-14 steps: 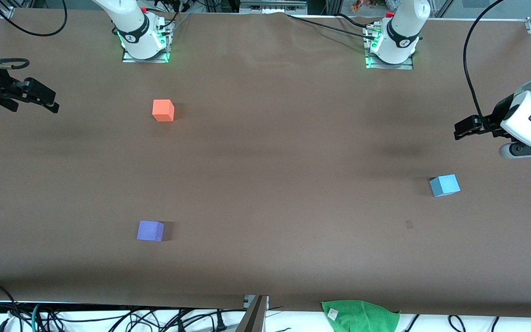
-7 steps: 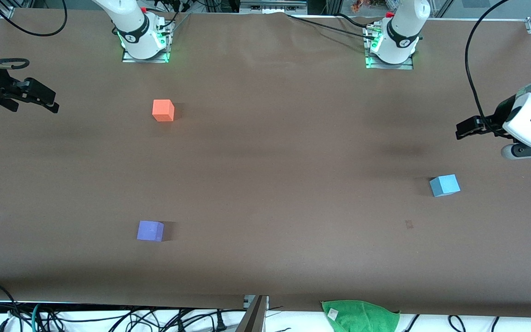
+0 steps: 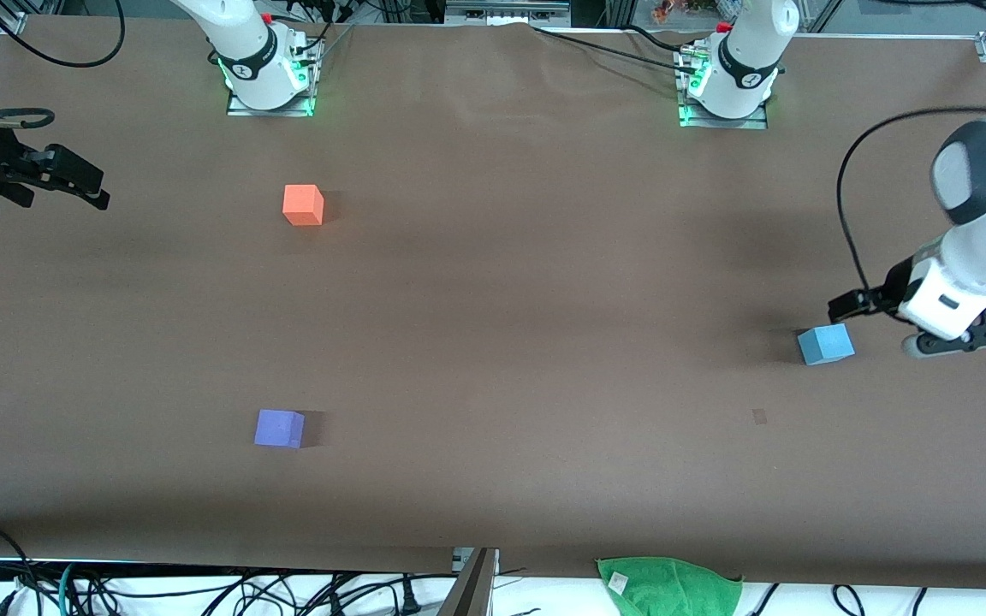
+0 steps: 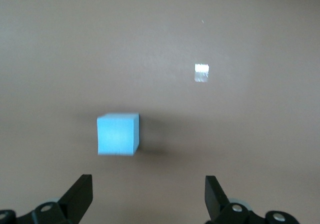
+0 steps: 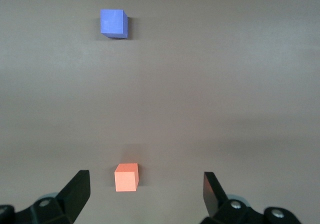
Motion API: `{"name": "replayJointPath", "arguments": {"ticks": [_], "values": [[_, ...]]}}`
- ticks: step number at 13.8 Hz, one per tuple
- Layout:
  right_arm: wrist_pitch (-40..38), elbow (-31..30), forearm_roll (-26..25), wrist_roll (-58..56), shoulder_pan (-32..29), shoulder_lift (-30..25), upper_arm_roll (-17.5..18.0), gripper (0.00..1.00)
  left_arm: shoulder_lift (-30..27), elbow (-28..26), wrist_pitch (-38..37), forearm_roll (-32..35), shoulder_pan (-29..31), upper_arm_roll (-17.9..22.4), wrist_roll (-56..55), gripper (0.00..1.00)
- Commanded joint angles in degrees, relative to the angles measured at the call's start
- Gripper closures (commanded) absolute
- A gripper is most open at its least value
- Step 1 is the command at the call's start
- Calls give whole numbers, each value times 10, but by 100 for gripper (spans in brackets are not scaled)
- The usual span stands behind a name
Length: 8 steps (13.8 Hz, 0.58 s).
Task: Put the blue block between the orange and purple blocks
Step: 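Lower the left gripper onto the light blue cube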
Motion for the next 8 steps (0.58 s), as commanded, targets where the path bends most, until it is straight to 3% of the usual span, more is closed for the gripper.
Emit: {"name": "replayJointPath", "arguments": {"ticks": [1,4,8], "values": [[-10,9,-5,-10,-4,1,2,0,34,-50,131,2,8,-1,11,0],[-10,10,-5,-10,-4,1,2,0,82,-51,194,46,42,-2,41,0],[-10,10,-5,-10,-4,1,2,0,123,-70,227,46,64,-3,36,0]]}}
